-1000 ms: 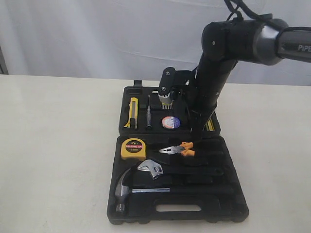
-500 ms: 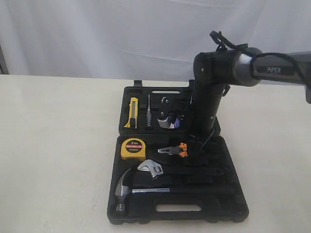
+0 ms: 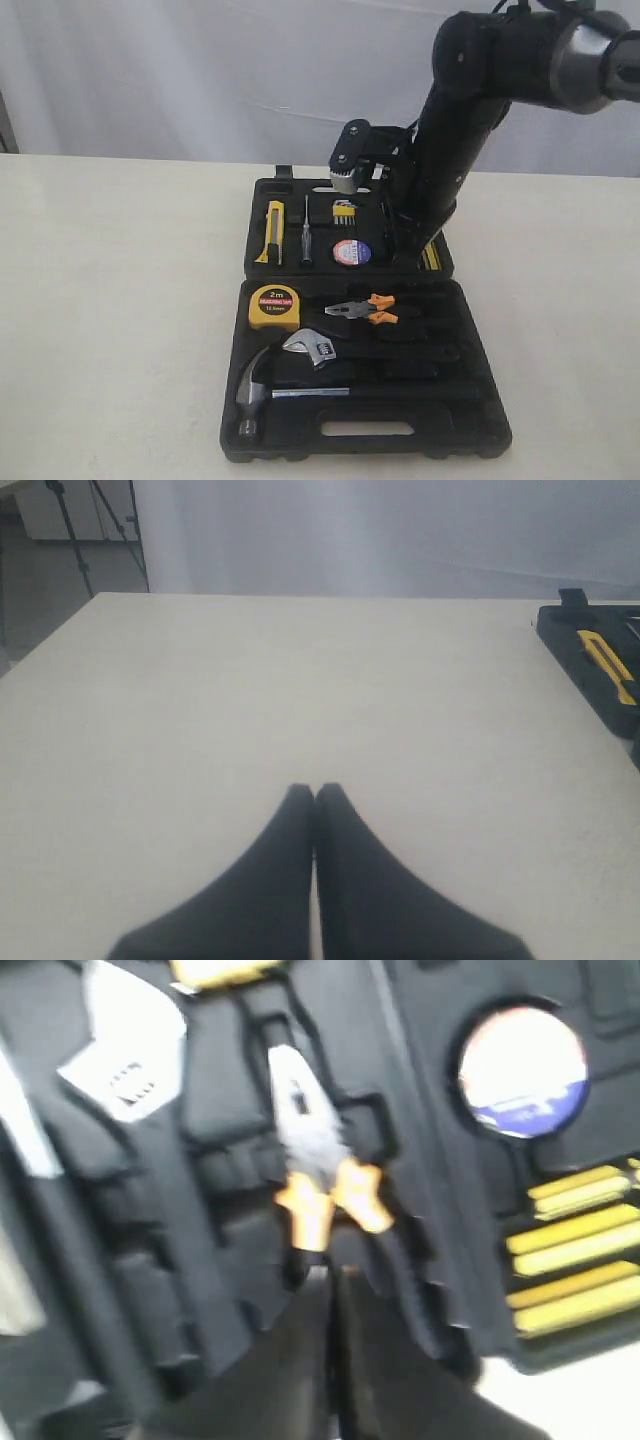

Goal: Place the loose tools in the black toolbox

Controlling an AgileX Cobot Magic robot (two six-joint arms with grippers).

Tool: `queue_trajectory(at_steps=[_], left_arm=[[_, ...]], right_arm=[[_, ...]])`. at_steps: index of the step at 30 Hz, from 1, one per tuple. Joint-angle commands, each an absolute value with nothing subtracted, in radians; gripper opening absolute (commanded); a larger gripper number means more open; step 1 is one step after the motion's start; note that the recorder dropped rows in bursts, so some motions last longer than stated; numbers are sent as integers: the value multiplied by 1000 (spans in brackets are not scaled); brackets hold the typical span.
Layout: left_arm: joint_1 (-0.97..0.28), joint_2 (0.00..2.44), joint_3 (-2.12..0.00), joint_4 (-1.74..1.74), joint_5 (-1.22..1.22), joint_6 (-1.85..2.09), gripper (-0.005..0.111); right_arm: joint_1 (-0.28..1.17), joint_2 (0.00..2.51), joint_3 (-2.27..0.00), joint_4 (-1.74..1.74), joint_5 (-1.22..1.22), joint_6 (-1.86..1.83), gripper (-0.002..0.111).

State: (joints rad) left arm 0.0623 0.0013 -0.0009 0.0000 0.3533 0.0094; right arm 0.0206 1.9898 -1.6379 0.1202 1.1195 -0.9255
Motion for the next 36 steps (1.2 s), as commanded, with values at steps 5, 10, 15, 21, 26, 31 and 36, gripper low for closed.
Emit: queue_trajectory(at_steps=[5, 10, 15, 21, 26, 31, 36], left_arm=[[58, 0, 0, 0, 342, 7, 0], [58, 0, 0, 0, 342, 7, 0], [58, 0, 0, 0, 342, 7, 0], [58, 0, 0, 0, 342, 7, 0], [58, 0, 0, 0, 342, 7, 0], [58, 0, 0, 0, 342, 7, 0], [58, 0, 0, 0, 342, 7, 0]], right_arm=[[54, 1960, -1617, 320, 1221, -926, 0], [163, 1924, -1479, 277, 1221, -903, 23], [280, 1916, -1372, 227, 1216, -885, 51], [355, 1916, -1275, 120, 1047, -739, 50], [364, 1916, -1186, 124, 991, -740, 46], [364, 1916, -1150, 77, 940, -740, 31], [364, 1916, -1150, 80, 876, -729, 42]])
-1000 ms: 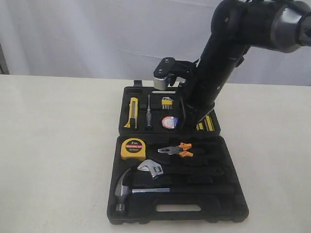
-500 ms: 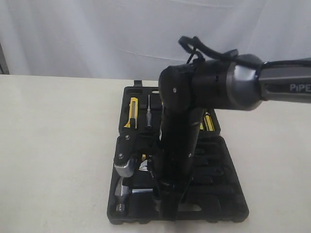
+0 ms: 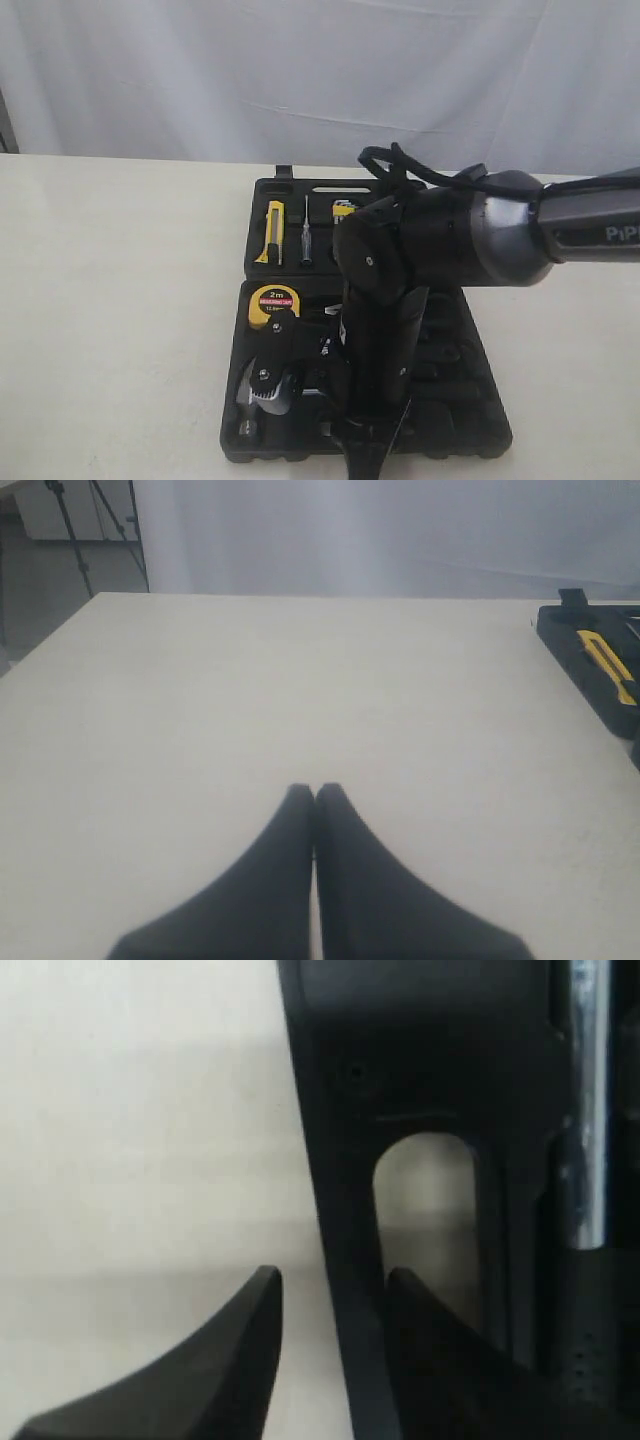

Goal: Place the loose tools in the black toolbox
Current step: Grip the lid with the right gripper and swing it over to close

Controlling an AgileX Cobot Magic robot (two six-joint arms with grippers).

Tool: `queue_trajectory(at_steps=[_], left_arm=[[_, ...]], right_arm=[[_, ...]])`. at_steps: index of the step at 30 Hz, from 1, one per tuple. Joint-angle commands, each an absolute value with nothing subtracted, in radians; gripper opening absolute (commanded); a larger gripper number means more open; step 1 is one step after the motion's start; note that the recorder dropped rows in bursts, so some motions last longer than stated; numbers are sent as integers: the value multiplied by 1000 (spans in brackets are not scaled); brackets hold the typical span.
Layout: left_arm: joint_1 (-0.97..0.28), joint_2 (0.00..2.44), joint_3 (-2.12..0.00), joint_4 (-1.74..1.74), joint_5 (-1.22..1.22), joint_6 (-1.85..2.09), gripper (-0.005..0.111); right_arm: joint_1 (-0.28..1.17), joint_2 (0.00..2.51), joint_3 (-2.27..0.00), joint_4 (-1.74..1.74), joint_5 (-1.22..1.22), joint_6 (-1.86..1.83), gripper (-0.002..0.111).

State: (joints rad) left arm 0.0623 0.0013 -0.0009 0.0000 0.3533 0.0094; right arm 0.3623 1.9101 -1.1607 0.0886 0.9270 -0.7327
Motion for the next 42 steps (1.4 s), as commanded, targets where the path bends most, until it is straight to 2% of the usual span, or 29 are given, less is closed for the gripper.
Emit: queue_trajectory(at_steps=[1, 4, 12, 14, 15, 17, 18, 24, 35, 42], left_arm=[[58, 0, 0, 0, 342, 7, 0], [58, 0, 0, 0, 342, 7, 0], [58, 0, 0, 0, 342, 7, 0], [58, 0, 0, 0, 342, 7, 0], [58, 0, 0, 0, 342, 7, 0], [58, 0, 0, 0, 342, 7, 0], [58, 0, 0, 0, 342, 7, 0], [58, 0, 0, 0, 342, 7, 0], [58, 0, 0, 0, 342, 7, 0], [58, 0, 0, 0, 342, 7, 0]], right_arm=[[364, 1916, -1150, 87, 870, -729, 46], [364, 1926, -1150, 98, 868, -729, 51], [364, 2010, -1150, 98, 815, -729, 49], [364, 2027, -1150, 93, 812, -729, 36], [364, 2029, -1150, 88, 812, -729, 28], [365, 2032, -1150, 69, 821, -729, 5], [365, 2029, -1150, 66, 829, -729, 0], [400, 1978, -1150, 66, 883, -700, 0], [616, 1738, -1150, -80, 896, -514, 0], [619, 1596, -1210, -209, 934, -364, 0]])
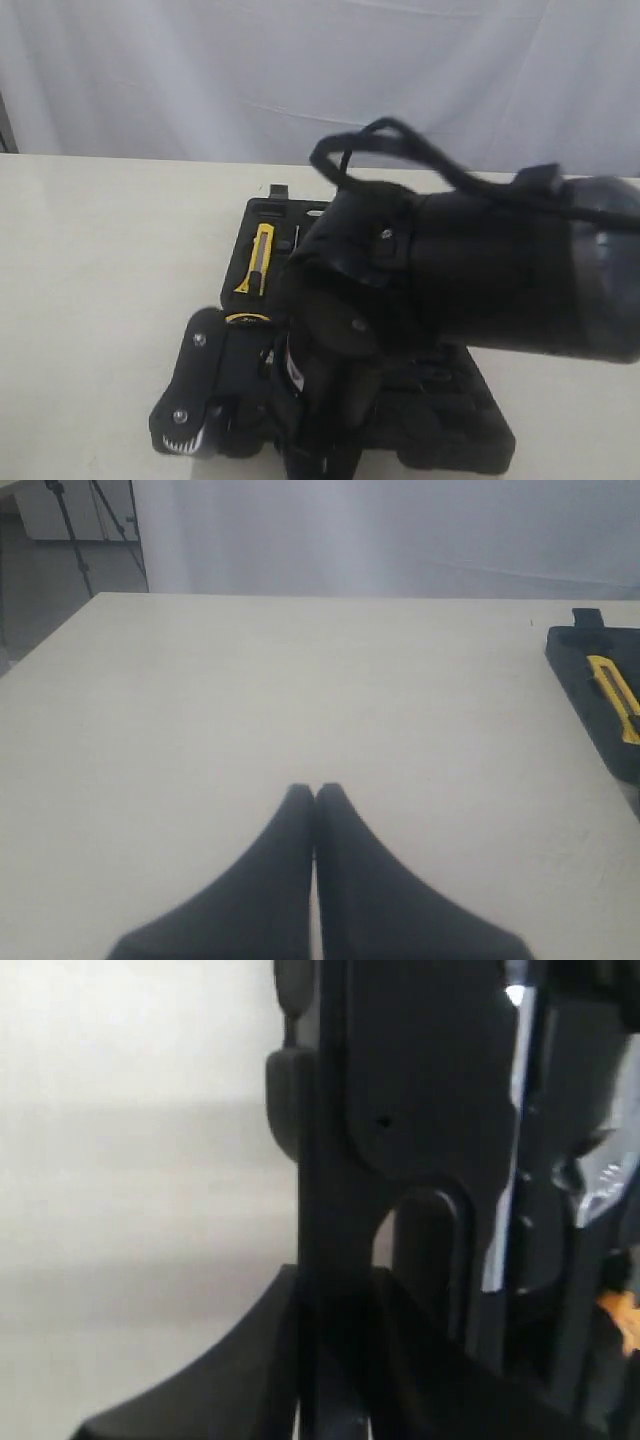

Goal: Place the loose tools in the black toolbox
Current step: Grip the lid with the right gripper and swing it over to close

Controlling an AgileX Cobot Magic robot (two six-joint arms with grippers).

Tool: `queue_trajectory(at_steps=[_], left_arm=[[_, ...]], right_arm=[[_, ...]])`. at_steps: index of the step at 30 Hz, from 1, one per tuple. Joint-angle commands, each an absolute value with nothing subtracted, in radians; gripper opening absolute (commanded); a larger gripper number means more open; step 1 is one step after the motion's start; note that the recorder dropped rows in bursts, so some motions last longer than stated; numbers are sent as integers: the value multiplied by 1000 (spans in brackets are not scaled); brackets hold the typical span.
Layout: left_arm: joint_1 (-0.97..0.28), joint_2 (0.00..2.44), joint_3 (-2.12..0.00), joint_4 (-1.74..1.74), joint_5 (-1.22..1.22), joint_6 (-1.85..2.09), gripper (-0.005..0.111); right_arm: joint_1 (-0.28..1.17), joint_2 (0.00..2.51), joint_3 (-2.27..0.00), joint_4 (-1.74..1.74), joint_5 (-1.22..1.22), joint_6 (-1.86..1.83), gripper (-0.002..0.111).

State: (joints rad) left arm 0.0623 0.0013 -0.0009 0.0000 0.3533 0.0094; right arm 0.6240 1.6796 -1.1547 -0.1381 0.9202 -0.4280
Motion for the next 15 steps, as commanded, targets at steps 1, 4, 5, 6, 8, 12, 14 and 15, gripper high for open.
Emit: queue_trajectory(at_steps=[1, 4, 5, 6, 8, 12, 14, 15], left_arm=[[58, 0, 0, 0, 342, 7, 0], [58, 0, 0, 0, 342, 7, 0], [58, 0, 0, 0, 342, 7, 0], [58, 0, 0, 0, 342, 7, 0], [58, 0, 0, 0, 342, 7, 0], [58, 0, 0, 0, 342, 7, 0], [58, 0, 0, 0, 342, 7, 0], [58, 0, 0, 0, 342, 7, 0]], right_arm=[[619, 1576, -1230, -204, 943, -357, 0], [619, 1531, -1283, -204, 955, -344, 0], [619, 1518, -1301, -212, 955, -344, 0], [619, 1511, -1316, -222, 952, -344, 0], [619, 1505, -1348, -280, 944, -335, 0], [537, 1532, -1396, -357, 881, -281, -1], [446, 1574, -1398, -350, 840, -269, -1], [378, 1620, -1398, -338, 803, -269, -1]])
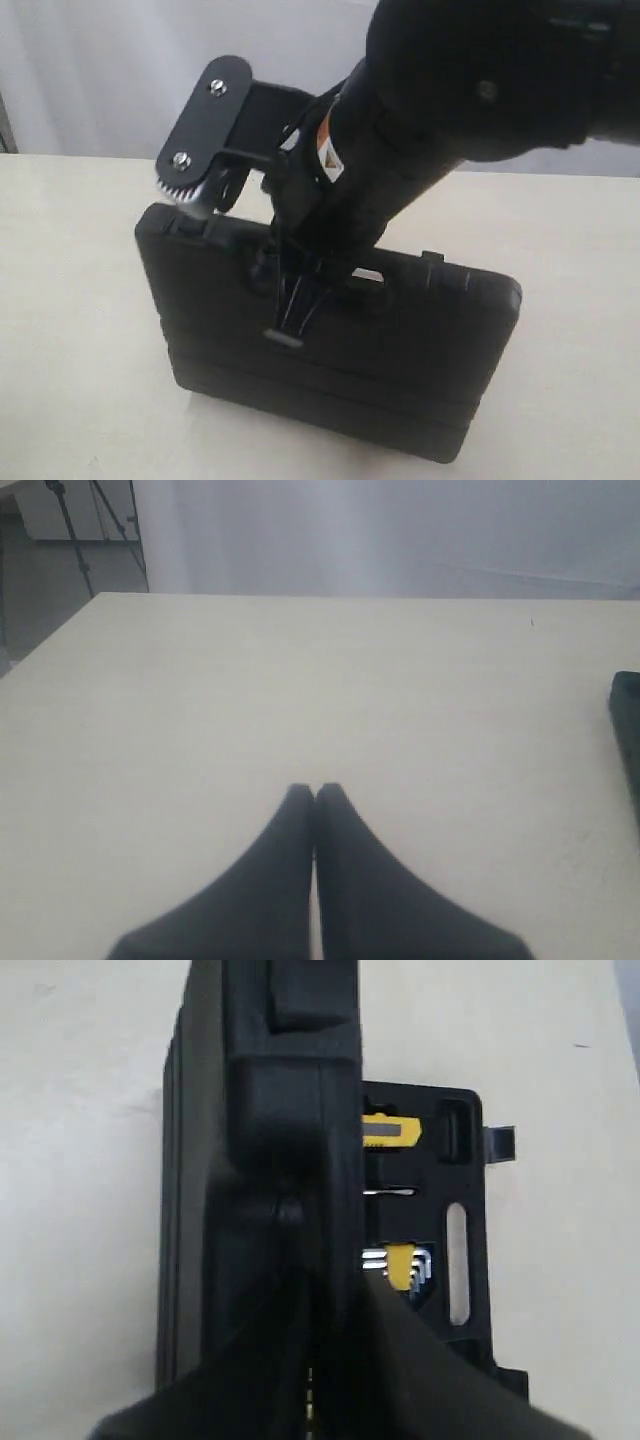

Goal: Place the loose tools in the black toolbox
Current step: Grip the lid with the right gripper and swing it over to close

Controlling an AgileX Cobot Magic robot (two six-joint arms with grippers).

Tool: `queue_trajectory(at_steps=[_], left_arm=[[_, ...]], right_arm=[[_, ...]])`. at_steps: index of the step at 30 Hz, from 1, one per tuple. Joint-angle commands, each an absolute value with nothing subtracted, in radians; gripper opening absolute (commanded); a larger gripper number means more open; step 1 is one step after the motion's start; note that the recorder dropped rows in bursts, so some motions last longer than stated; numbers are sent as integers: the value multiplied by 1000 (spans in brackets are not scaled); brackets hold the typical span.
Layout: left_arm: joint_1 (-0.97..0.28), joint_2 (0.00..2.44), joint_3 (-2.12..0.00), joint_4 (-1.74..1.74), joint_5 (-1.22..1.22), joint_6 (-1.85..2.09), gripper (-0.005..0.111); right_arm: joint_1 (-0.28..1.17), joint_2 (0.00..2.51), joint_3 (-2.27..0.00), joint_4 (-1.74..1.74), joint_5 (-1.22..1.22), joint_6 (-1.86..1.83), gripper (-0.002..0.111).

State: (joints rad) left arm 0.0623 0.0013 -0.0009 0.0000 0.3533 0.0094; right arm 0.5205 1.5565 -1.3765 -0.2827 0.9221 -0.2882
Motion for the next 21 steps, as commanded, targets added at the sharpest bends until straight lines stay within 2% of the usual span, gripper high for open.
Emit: queue_trajectory(at_steps=[1, 4, 8, 12, 16, 17, 18, 21], left_arm=[[58, 0, 0, 0, 342, 7, 0], [58, 0, 0, 0, 342, 7, 0], [58, 0, 0, 0, 342, 7, 0], [58, 0, 0, 0, 342, 7, 0], [58, 0, 0, 0, 342, 7, 0], [58, 0, 0, 0, 342, 7, 0], [58, 0, 0, 0, 342, 7, 0], [58, 0, 0, 0, 342, 7, 0]], right_arm=[[346, 1651, -1398, -332, 778, -269, -1], [218, 1843, -1398, -262, 612, -269, -1], [134, 2054, -1398, -252, 473, -175, -1], [127, 2227, -1398, -252, 451, -141, 0], [127, 2257, -1401, -252, 438, -109, 0], [127, 2251, -1405, -252, 438, -101, 3], [127, 2226, -1418, -252, 446, -90, 15], [127, 2176, -1442, -252, 477, -61, 41]])
